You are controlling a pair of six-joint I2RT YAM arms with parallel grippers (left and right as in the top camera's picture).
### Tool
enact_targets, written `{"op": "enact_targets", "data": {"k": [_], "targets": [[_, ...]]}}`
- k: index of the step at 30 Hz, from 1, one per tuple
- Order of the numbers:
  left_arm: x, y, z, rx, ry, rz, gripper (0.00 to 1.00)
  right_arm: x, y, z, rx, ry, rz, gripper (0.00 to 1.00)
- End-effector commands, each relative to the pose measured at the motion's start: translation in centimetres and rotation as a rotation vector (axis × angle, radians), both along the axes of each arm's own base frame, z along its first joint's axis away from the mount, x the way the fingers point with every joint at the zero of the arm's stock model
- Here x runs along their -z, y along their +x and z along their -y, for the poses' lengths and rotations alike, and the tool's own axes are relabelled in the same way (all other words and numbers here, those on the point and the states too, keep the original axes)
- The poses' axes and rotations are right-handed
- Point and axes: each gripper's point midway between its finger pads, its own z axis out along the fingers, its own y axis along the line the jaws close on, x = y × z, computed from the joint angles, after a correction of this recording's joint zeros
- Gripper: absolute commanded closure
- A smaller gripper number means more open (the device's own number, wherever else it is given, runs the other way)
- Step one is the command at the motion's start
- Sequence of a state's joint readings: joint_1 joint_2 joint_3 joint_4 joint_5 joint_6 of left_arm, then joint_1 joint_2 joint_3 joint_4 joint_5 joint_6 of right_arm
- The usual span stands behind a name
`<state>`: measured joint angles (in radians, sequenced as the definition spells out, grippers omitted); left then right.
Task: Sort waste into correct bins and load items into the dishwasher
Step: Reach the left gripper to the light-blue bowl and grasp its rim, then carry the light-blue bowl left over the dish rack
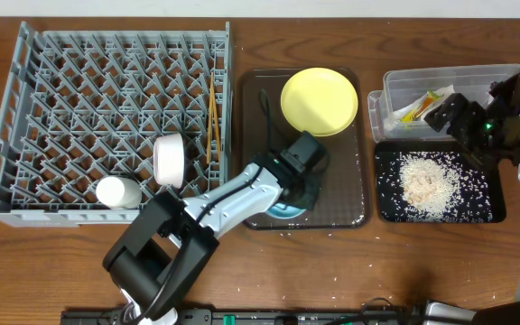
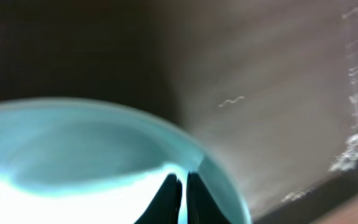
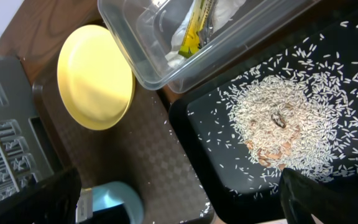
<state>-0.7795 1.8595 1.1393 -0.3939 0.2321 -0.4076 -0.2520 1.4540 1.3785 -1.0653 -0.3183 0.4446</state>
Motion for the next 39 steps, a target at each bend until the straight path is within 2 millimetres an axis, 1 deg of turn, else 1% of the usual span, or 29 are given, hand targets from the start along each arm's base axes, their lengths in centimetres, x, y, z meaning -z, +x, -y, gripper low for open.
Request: {"op": "enact_targets", "data": {"k": [1, 2, 3, 4, 5, 6, 8, 9, 10, 11, 13, 14, 15, 16, 19, 20, 22, 23, 26, 28, 29, 30, 32, 34, 36, 37, 39], "targets": [[-3.8, -0.6, 4.6, 0.103, -0.219, -0.024, 0.92, -0.3, 0.1, -0.2, 0.004, 0.008, 0.006, 0.01], [-5.2, -0.6, 5.7, 0.140, -0.277, -0.024, 0.92, -0.3, 0.1, -0.2, 0.004, 0.008, 0.006, 0.01], [-6.0, -0.6, 6.2, 0.160, -0.301, -0.020, 0.92, -0.3, 0.1, -0.2, 0.004, 0.008, 0.006, 0.01], [-7.3, -0.6, 6.6, 0.185, -0.317, -0.007, 0.92, -0.3, 0.1, -0.2, 0.004, 0.008, 0.005, 0.01], [-8.4, 0.1, 5.5, 0.174, -0.261, 0.027, 0.85, -0.3, 0.1, -0.2, 0.004, 0.008, 0.005, 0.01], [-8.5, 0.6, 4.2, 0.140, -0.203, 0.047, 0.83, -0.3, 0.1, -0.2, 0.004, 0.008, 0.005, 0.01], [-8.5, 1.7, 1.5, 0.074, -0.091, 0.090, 0.67, -0.3, 0.1, -0.2, 0.004, 0.008, 0.005, 0.01], [-8.2, 2.6, -1.6, 0.014, 0.029, 0.125, 0.59, -0.3, 0.1, -0.2, 0.004, 0.008, 0.005, 0.01], [-8.0, 3.1, -3.5, -0.023, 0.091, 0.131, 0.58, -0.3, 0.1, -0.2, 0.004, 0.007, 0.005, 0.01], [-7.7, 3.5, -4.8, -0.049, 0.130, 0.126, 0.58, -0.3, 0.1, -0.2, 0.004, 0.007, 0.006, 0.01], [-7.0, 4.0, -6.4, -0.087, 0.149, 0.101, 0.57, -0.3, 0.1, -0.2, 0.004, 0.007, 0.006, 0.01], [-6.6, 4.1, -6.7, -0.094, 0.148, 0.095, 0.57, -0.3, 0.1, -0.2, 0.004, 0.007, 0.006, 0.01], [-6.1, 4.1, -6.9, -0.089, 0.146, 0.090, 0.57, -0.3, 0.1, -0.2, 0.004, 0.007, 0.006, 0.01], [-4.8, 4.0, -6.9, -0.058, 0.138, 0.073, 0.57, -0.3, 0.2, -0.2, 0.004, 0.007, 0.009, 0.01], [-2.8, 3.3, -6.2, -0.023, 0.114, 0.022, 0.57, -0.3, 0.2, -0.2, 0.004, 0.007, 0.009, 0.01], [-1.4, 2.8, -5.9, -0.008, 0.116, -0.005, 0.57, -0.3, 0.2, -0.2, 0.004, 0.007, 0.009, 0.01], [-0.2, 2.6, -6.0, 0.002, 0.134, -0.025, 0.57, -0.3, 0.2, -0.2, 0.004, 0.007, 0.009, 0.01], [0.4, 2.6, -6.0, 0.002, 0.141, -0.036, 0.59, -0.3, 0.2, -0.2, 0.004, 0.007, 0.009, 0.01], [1.6, 2.5, -6.0, 0.005, 0.152, -0.055, 0.69, -0.3, 0.2, -0.2, 0.004, 0.007, 0.009, 0.01], [2.1, 2.2, -5.7, 0.011, 0.147, -0.071, 0.80, -0.3, 0.2, -0.2, 0.004, 0.007, 0.009, 0.01], [2.1, 2.1, -5.6, 0.015, 0.137, -0.081, 0.87, -0.3, 0.2, -0.2, 0.004, 0.007, 0.009, 0.01], [2.0, 1.9, -5.3, 0.019, 0.123, -0.091, 0.92, -0.3, 0.2, -0.2, 0.004, 0.007, 0.009, 0.01], [1.3, 1.9, -4.9, 0.024, 0.095, -0.093, 0.92, -0.3, 0.2, -0.2, 0.004, 0.007, 0.008, 0.01], [0.0, 2.2, -4.5, 0.026, 0.075, -0.073, 0.93, -0.3, 0.2, -0.2, 0.004, 0.007, 0.009, 0.01], [-2.1, 2.8, -4.2, 0.023, 0.048, -0.035, 0.92, -0.3, 0.2, -0.2, 0.004, 0.007, 0.008, 0.01], [-3.5, 3.1, -4.0, 0.022, 0.029, -0.008, 0.93, -0.3, 0.2, -0.2, 0.004, 0.007, 0.008, 0.01], [-6.5, 4.0, -4.5, -0.004, 0.014, 0.058, 0.92, -0.3, 0.2, -0.2, 0.004, 0.007, 0.008, 0.01]]}}
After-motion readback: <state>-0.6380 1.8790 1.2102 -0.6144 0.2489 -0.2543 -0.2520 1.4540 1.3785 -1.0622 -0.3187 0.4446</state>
